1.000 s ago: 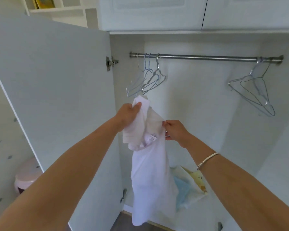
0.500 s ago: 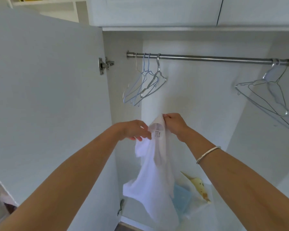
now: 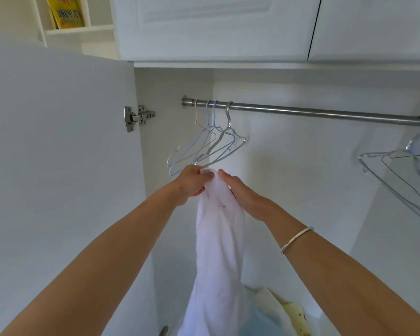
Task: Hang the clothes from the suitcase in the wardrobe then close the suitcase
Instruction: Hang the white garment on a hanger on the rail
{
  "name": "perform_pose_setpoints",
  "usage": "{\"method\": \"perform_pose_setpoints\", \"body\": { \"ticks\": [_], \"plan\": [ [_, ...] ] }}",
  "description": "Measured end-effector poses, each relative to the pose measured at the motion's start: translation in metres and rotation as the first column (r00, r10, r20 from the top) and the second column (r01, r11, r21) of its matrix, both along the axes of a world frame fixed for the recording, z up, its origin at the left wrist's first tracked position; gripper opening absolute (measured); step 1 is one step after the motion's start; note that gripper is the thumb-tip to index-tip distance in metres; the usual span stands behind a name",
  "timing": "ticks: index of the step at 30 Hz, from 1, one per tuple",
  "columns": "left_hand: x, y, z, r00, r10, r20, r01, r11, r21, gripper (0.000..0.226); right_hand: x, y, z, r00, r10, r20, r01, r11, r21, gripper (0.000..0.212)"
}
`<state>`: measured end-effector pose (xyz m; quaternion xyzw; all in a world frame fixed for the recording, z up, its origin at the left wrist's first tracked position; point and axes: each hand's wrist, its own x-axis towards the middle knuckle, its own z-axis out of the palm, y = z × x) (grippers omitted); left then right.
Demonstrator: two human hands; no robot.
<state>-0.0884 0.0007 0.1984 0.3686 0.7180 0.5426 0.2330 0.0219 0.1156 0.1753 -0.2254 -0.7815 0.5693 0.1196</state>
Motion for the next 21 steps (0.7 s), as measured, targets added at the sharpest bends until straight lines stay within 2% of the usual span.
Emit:
{"method": "perform_pose_setpoints", "body": {
  "ticks": [1,3,4,7,9,12,14,16,18,19,21],
  "plan": [
    [-0.001,0.003,0.002,1.000,0.007,0.001,-0.007,1.000,0.006,0.020,-0.002,-0.001,0.000,1.000,-0.029,0.007,0.029,0.999,0.045,0.062],
    [-0.005,0.008,0.005,1.000,0.005,0.009,-0.005,1.000,0.004,0.021,-0.012,0.000,-0.003,0.999,-0.045,-0.006,0.045,0.989,0.141,0.047],
    [-0.009,0.011,0.007,1.000,-0.001,0.028,0.001,1.000,0.000,0.024,-0.019,0.002,-0.006,0.999,-0.018,-0.033,0.024,0.980,0.199,0.039],
    [-0.020,0.010,0.008,0.991,0.004,0.135,0.000,1.000,-0.030,0.036,-0.034,0.001,-0.010,0.994,0.088,-0.068,-0.062,0.946,0.317,0.033],
    [-0.029,0.006,0.008,0.983,0.013,0.181,-0.005,0.999,-0.043,0.037,-0.042,0.003,-0.009,0.993,0.118,-0.030,-0.103,0.945,0.310,0.034],
    [-0.045,0.003,0.007,0.969,0.020,0.245,-0.014,1.000,-0.025,0.035,-0.053,0.006,-0.002,0.991,0.129,0.031,-0.132,0.967,0.218,0.037],
    [-0.054,0.004,0.008,0.964,0.002,0.265,0.002,1.000,-0.013,0.030,-0.060,0.009,0.007,0.995,0.098,0.007,-0.098,0.983,0.152,0.028],
    [-0.062,0.006,0.010,0.969,-0.051,0.240,0.056,0.998,-0.011,0.016,-0.072,0.012,0.017,0.997,0.044,-0.064,-0.037,0.994,0.106,0.018],
    [-0.067,0.008,0.015,0.989,-0.056,0.140,0.067,0.995,-0.076,0.003,-0.081,0.014,0.024,0.994,-0.023,-0.104,0.038,0.988,0.150,0.011],
    [-0.070,0.009,0.017,0.997,-0.035,0.065,0.043,0.990,-0.133,0.004,-0.085,0.016,0.026,0.995,-0.042,-0.095,0.063,0.971,0.231,0.007],
    [-0.080,0.011,0.020,0.998,-0.005,-0.062,-0.009,0.973,-0.229,0.011,-0.096,0.022,0.028,0.998,-0.033,-0.048,0.051,0.887,0.460,0.013]
  ]
}}
